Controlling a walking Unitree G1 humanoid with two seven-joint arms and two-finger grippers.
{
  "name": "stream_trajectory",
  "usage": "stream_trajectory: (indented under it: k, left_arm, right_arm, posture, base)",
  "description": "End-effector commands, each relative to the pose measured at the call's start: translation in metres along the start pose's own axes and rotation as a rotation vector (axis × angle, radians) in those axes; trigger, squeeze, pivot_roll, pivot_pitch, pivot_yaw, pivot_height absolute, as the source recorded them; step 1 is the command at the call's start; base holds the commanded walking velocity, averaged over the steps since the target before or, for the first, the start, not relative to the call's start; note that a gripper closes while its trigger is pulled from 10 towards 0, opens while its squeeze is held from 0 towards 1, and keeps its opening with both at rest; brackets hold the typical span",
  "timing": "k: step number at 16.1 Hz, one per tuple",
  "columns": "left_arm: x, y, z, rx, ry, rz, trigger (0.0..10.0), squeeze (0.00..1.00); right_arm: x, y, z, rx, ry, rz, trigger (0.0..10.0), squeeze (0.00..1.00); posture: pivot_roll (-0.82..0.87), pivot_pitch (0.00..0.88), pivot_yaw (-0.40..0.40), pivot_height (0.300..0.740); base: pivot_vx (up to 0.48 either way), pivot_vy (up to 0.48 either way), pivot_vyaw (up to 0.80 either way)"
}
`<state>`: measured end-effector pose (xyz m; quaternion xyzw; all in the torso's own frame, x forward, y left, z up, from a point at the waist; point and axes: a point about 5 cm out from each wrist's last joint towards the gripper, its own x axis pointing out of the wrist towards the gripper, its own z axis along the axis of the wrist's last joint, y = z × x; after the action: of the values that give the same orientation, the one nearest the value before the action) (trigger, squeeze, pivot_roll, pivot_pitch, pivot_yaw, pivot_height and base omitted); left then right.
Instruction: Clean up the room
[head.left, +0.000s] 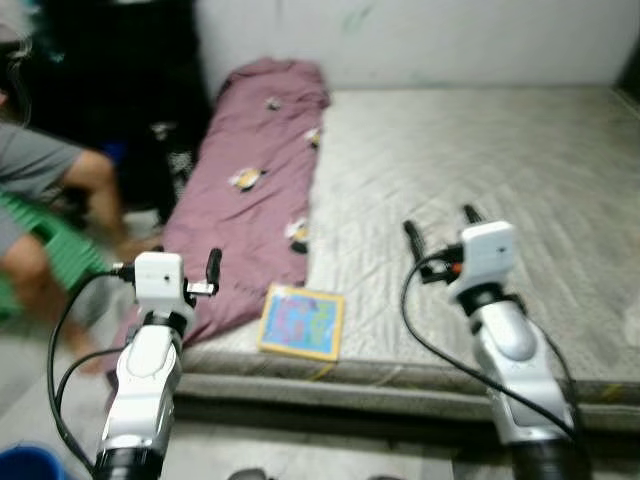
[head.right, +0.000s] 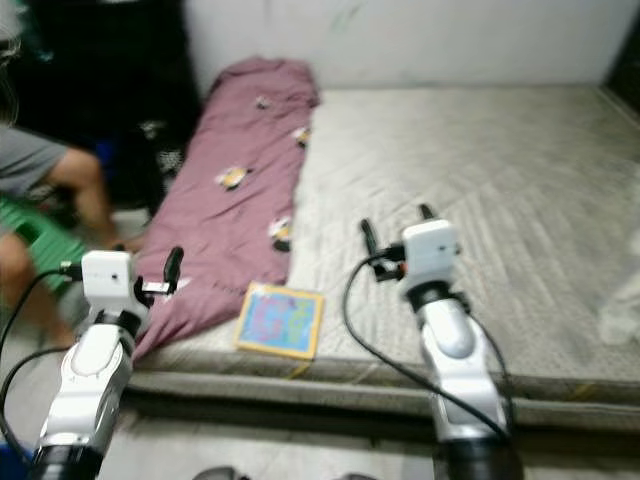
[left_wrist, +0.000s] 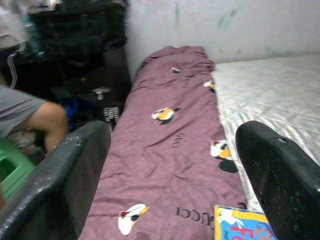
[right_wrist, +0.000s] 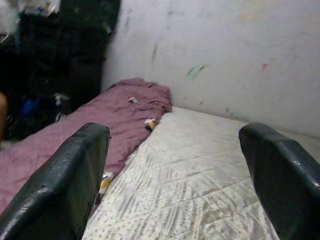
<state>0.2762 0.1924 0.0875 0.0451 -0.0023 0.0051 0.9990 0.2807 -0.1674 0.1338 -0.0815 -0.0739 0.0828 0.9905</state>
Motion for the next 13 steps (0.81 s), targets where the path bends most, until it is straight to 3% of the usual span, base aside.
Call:
stream_trajectory:
  k: [1, 3, 13]
  left_arm:
    - [-0.0006, 0.0065, -0.0015, 0.015, 0.009, 0.01, 10.0, 0.0]
    - [-0.0002, 0.0056, -0.002, 0.007, 0.01, -0.008, 10.0, 0.0]
    - [-0.0006, 0.0027, -0.0014, 0.013, 0.005, -0.026, 10.0, 0.0]
  right_arm:
    - [0.0047, 0.008, 0.0057, 0.011, -0.03, 0.022, 10.0, 0.0]
    - [0.0046, 0.0078, 0.0051, 0.016, -0.028, 0.018, 10.0, 0.0]
    - [0.0049, 0.0044, 0.0038, 0.034, -0.019, -0.017, 10.0, 0.0]
  posture:
    - [-0.08, 0.0, 0.03, 0.74]
    - [-0.08, 0.0, 0.028, 0.74]
    - [-0.09, 0.0, 0.031, 0.74]
  base:
    - [0.0, 0.0, 0.8]
    - [0.0, 0.0, 0.49]
    - [0.0, 0.0, 0.0]
